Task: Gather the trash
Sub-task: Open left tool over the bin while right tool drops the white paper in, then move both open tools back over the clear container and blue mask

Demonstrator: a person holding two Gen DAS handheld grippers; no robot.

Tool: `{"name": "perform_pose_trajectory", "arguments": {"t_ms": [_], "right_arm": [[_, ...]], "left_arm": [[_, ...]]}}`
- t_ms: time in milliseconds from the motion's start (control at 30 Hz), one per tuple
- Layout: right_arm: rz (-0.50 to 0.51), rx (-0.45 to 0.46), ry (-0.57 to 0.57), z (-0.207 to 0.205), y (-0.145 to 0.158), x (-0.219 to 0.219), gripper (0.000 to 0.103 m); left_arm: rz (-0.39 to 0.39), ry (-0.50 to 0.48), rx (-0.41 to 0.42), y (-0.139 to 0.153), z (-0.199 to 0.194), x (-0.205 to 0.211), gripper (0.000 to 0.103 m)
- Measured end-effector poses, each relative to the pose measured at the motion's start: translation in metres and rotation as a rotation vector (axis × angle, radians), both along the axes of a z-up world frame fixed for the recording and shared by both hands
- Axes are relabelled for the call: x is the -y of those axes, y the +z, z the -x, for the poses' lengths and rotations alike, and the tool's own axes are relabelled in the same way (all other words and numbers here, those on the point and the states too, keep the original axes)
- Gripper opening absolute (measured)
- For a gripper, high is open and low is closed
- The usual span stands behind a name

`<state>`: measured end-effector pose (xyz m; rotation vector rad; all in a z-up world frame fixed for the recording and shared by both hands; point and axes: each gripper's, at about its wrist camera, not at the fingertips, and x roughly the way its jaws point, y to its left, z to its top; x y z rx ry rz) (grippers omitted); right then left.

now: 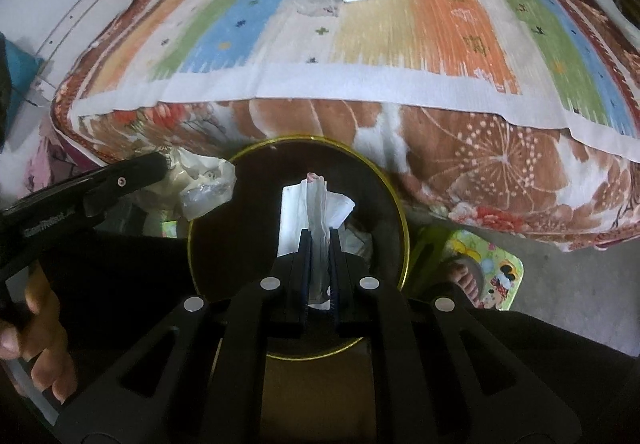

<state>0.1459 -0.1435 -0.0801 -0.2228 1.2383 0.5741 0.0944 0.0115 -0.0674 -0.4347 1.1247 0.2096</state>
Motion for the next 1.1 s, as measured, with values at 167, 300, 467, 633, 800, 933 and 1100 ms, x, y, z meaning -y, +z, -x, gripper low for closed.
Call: {"name": "perform_pose_trajectory", "arguments": {"t_ms": [167,300,467,633,800,933,1100], "right_arm": [[0.017,-0.042,-0.017,-0.004,-0.012,-0.002,0.01],[0.009,-0.081,-0.038,-0.007,-0.018,-0.002,0.039],[-0.014,-0.078,-0.04,-0.006,-0.014,-0.001,0.043],[-0.031,-0.051,-0.025,-0.005,-0.005,-0.003,0.044],[-0.061,-0.033,-0.028,-0.007,0.004,-0.002,0.049],[-0.075,-0.015,-0.024,-0.01,0.011,-0.002,0.052],[-0.084,0.025,0.009,-0.005,0.02,-0.006,0.055]], "left_arm": [[-0.011,-0.02,-0.034,-0.01,-0.007,0.006,0.025],[0.03,0.0,-0.057,-0.017,-0.01,0.002,0.038],[0.061,0.037,-0.016,-0.008,-0.009,-0.01,0.045],[0.064,0.022,0.004,-0.001,-0.009,-0.009,0.046],[0.084,0.014,0.048,0.011,-0.007,-0.015,0.054],[0.073,-0.009,0.091,0.023,-0.004,-0.014,0.063],[0.078,-0.065,0.128,0.034,-0.014,-0.014,0.075]]}}
